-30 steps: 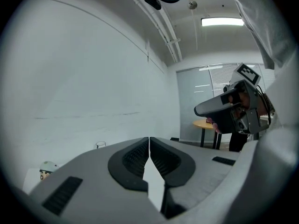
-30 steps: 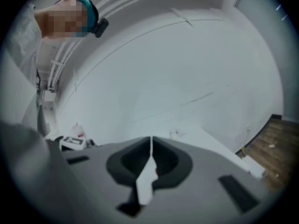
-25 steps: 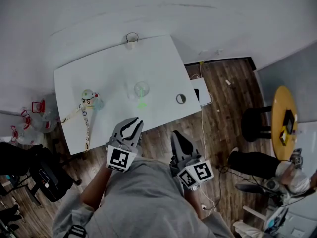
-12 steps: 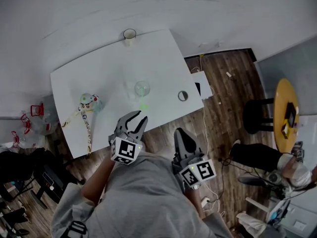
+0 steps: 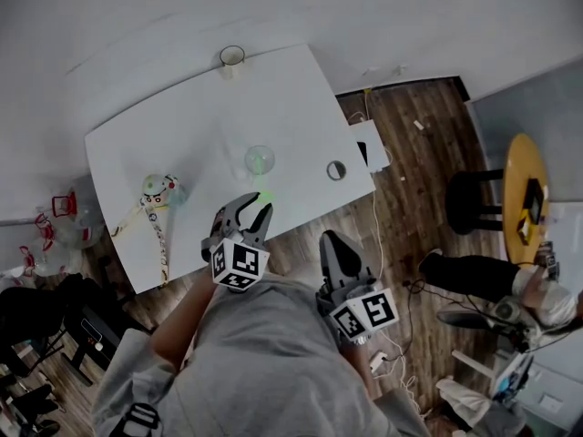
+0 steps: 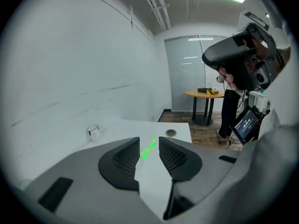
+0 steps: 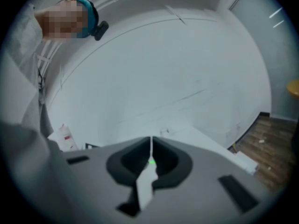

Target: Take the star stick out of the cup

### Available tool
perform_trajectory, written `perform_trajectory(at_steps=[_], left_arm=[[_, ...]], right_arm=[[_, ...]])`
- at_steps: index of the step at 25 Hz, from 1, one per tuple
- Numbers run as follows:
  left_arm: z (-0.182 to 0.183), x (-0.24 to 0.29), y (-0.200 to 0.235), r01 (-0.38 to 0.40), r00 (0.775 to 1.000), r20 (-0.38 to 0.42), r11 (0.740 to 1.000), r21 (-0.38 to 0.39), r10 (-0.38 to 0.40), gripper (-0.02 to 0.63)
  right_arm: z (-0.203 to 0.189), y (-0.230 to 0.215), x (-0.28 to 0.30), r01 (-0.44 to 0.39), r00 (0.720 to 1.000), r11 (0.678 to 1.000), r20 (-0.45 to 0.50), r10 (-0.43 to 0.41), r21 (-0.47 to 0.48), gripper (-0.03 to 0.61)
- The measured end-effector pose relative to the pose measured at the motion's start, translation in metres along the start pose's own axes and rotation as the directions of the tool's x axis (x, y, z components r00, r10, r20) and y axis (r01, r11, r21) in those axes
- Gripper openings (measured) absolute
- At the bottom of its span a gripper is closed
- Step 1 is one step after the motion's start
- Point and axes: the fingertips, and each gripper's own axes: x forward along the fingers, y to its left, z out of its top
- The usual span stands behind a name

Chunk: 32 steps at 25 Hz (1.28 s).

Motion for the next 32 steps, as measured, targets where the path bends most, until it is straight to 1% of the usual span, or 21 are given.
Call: perform_trajectory(at_steps=[4, 7, 10, 14, 20, 27, 32], left_arm=[[-0.007, 0.011, -0.003, -0.002, 0.999, -0.036, 0.999, 0.045, 0.004, 0.156], [-0.008, 0.016, -0.002, -0.018, 0.999, -0.047, 0.999, 0.036, 0.019, 0.151], [-0.009, 0.019, 0.001, -0.031, 0.998, -0.062, 0.999, 0.026, 0.032, 0.132], [-0.011, 0.020, 0.002, -0.046, 0.996, -0.076, 0.998, 0.030, 0.048, 0.083], [-0.008, 0.023, 0.004, -0.077, 0.994, -0.073, 0.997, 0.015, 0.078, 0.063], [-0.007, 0.017, 0.017, -0.148, 0.987, -0.058, 0.989, 0.004, 0.148, 0.044], [-0.008, 0.013, 0.027, -0.188, 0.981, -0.049, 0.981, -0.056, 0.186, 0.043]], right_arm=[[-0.001, -0.005, -0.001, 0.017, 1.000, 1.000, -0.006, -0.017, -0.006, 0.036], [0.002, -0.012, -0.004, 0.033, 0.999, 0.999, 0.002, -0.033, -0.003, 0.037], [0.003, -0.015, -0.006, 0.042, 0.999, 0.999, 0.009, -0.042, -0.001, 0.037], [0.003, -0.018, -0.010, 0.052, 0.999, 0.999, 0.016, -0.052, 0.005, 0.037], [0.002, -0.025, -0.016, 0.065, 0.998, 0.998, 0.023, -0.066, 0.020, 0.037], [-0.001, -0.022, -0.017, 0.070, 0.997, 0.997, 0.019, -0.071, 0.025, 0.037], [-0.004, -0.021, -0.014, 0.060, 0.998, 0.998, 0.019, -0.061, 0.030, 0.037]])
